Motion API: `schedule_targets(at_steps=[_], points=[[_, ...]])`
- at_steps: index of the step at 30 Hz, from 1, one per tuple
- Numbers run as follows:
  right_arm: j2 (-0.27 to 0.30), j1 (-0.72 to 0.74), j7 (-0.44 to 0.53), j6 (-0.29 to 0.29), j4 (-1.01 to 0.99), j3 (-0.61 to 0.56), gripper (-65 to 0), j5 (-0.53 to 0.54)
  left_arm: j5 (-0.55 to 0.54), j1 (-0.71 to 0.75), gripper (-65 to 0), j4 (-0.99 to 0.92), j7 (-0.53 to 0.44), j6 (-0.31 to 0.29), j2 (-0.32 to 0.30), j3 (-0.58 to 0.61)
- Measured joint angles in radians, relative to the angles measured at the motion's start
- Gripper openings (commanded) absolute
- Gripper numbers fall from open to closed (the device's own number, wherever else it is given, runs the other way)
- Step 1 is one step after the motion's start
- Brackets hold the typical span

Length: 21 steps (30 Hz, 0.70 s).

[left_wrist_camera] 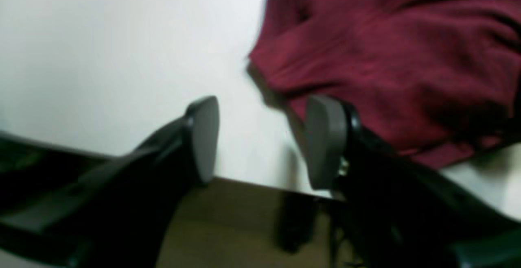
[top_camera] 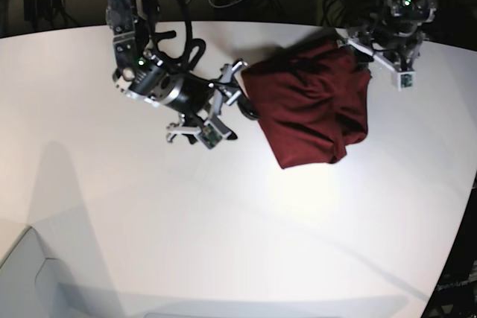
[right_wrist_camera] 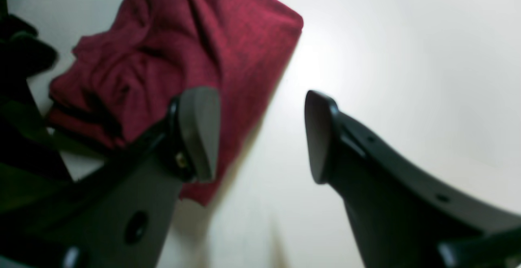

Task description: Layout the t-shirt on the table in an organized manner, then fold the t-shirt properly

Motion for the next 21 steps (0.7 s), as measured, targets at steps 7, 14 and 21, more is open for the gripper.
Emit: schedule_targets(at_steps=[7, 14, 21], points=[[0.000, -0.001, 0.000, 0.000, 0.000, -0.001, -31.0, -0.007, -0.089, -0.005, -32.1, -0.080, -0.001, -0.001, 0.000, -0.026], [0.026, -0.001, 0.000, 0.000, 0.000, 0.004, -31.0, -0.007, -0.096, -0.027, -32.1, -0.105, 0.002, -0.001, 0.000, -0.027], [0.026, -0.001, 0.000, 0.000, -0.001, 0.004, -31.0, -0.007, -0.097, -0.063, -32.1, -0.105, -0.002, -0.001, 0.000, -0.027]])
